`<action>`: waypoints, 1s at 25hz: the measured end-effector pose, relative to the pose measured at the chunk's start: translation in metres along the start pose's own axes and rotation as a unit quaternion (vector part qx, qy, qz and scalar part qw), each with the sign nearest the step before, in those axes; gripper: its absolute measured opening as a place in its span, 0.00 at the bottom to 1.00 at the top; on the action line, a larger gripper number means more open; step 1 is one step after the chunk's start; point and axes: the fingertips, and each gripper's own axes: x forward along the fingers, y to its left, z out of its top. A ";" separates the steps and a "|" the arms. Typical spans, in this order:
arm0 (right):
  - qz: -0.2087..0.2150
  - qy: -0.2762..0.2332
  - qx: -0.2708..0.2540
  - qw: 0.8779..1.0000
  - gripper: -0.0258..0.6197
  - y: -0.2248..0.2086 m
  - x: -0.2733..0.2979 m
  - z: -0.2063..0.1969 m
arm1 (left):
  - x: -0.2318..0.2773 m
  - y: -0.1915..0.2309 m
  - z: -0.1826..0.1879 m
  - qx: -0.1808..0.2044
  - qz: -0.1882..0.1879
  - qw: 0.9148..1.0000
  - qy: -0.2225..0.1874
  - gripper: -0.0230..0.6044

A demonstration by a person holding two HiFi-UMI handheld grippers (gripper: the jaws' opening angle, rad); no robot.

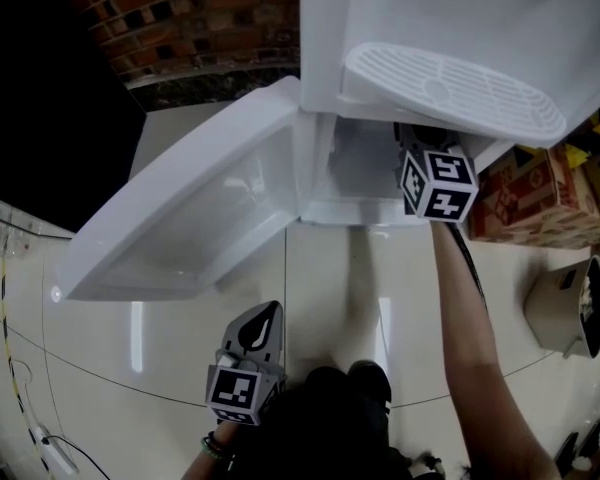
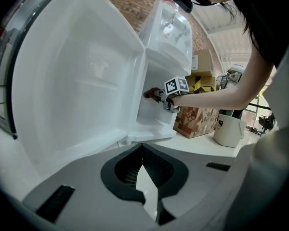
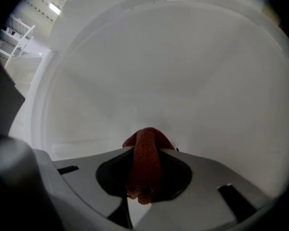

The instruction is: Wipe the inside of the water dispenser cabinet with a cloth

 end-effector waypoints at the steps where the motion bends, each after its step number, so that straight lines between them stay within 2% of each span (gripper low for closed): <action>1: -0.002 0.013 0.006 1.000 0.15 -0.003 0.001 -0.012 | 0.003 -0.002 0.009 0.001 -0.004 1.000 -0.006 0.00; 4: -0.003 0.059 0.026 0.998 0.15 -0.006 0.002 -0.051 | 0.012 -0.005 0.031 0.016 -0.012 1.000 -0.016 0.00; 7: 0.001 0.093 0.018 0.996 0.15 0.001 -0.003 -0.081 | 0.027 -0.009 0.056 0.026 -0.022 0.999 -0.028 0.00; 10: 0.005 0.107 0.028 0.994 0.15 0.010 -0.006 -0.097 | 0.042 -0.015 0.077 0.037 -0.035 0.998 -0.033 0.00; 13: 0.012 0.115 0.027 0.993 0.15 0.018 -0.007 -0.106 | 0.056 -0.021 0.087 0.081 -0.058 0.994 -0.041 0.00; 16: 0.019 0.117 0.023 0.993 0.15 0.023 -0.009 -0.107 | 0.061 -0.027 0.097 0.074 -0.059 0.995 -0.045 0.00; 18: 0.015 0.097 0.015 0.995 0.15 0.023 -0.011 -0.092 | 0.062 -0.031 0.097 0.072 -0.061 0.995 -0.042 0.00; 20: 0.003 0.057 0.004 0.998 0.15 0.020 -0.016 -0.060 | 0.063 -0.034 0.093 0.077 -0.065 0.994 -0.038 0.00; 23: -0.032 -0.022 0.003 0.999 0.15 0.013 -0.031 0.002 | 0.064 -0.038 0.089 0.085 -0.069 0.993 -0.036 0.00; 25: -0.063 -0.070 0.011 0.995 0.15 0.007 -0.047 0.039 | 0.065 -0.041 0.089 0.086 -0.071 0.993 -0.037 0.00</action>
